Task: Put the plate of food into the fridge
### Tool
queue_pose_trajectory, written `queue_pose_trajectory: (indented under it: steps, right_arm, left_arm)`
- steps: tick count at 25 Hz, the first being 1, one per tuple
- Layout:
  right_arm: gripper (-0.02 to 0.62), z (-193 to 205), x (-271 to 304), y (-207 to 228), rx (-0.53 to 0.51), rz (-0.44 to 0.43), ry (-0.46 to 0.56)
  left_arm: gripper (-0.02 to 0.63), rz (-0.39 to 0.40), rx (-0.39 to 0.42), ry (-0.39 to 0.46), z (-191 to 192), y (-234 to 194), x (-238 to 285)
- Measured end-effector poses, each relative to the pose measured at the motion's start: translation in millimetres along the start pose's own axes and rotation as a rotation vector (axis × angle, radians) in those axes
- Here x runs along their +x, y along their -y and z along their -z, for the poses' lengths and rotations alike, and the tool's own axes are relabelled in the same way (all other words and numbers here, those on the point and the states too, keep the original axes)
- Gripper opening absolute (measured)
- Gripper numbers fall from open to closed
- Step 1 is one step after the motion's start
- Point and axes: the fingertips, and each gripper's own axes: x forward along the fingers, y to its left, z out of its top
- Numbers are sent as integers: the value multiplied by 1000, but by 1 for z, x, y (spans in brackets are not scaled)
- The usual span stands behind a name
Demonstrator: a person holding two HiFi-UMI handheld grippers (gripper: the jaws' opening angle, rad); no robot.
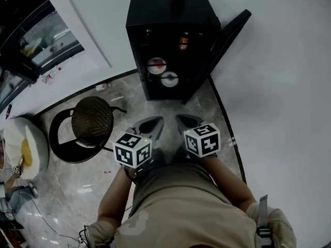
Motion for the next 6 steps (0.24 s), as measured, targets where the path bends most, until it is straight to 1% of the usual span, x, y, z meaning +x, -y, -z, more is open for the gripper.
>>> queue_pose_trajectory:
  steps: [6]
  right_arm:
    - [20,1,3,4,-2,-1,-12]
  left_arm:
    - [11,-4,-8,-7,1,-4,5]
